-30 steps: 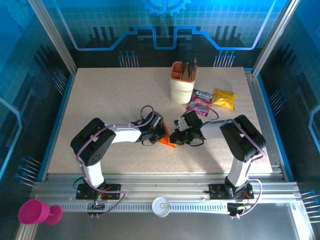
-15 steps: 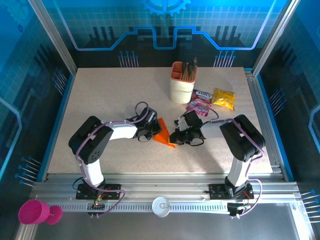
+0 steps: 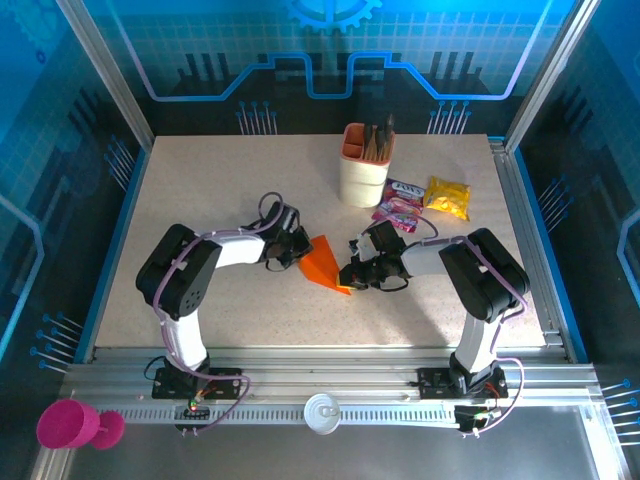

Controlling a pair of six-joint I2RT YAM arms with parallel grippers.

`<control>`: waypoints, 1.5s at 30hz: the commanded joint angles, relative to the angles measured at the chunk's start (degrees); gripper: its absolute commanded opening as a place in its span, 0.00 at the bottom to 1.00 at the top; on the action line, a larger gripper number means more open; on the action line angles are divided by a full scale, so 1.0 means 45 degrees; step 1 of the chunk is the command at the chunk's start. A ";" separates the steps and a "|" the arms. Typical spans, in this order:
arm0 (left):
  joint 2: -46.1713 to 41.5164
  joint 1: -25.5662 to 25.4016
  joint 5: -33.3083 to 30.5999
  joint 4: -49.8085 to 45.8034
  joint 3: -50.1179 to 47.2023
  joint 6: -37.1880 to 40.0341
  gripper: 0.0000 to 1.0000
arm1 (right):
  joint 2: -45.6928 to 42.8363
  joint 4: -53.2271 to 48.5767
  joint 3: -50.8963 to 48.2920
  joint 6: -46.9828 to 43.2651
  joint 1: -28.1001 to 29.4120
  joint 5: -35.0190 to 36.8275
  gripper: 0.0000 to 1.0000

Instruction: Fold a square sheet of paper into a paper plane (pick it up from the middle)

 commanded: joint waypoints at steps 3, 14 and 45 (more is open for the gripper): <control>0.0938 0.1969 -0.3470 -0.2187 0.0239 0.0514 0.00 | 0.1987 -0.1662 -0.0881 -0.0183 0.0155 0.2852 0.00; 0.0866 0.3199 -0.2895 -0.3615 0.2630 0.1018 0.00 | 0.2246 -0.1287 -0.0666 -0.0060 0.0172 0.2463 0.00; 0.1873 0.1341 -0.2656 -0.3601 0.3702 0.2865 0.00 | -0.3991 -0.3327 -0.0459 -0.0523 0.0700 0.2657 0.00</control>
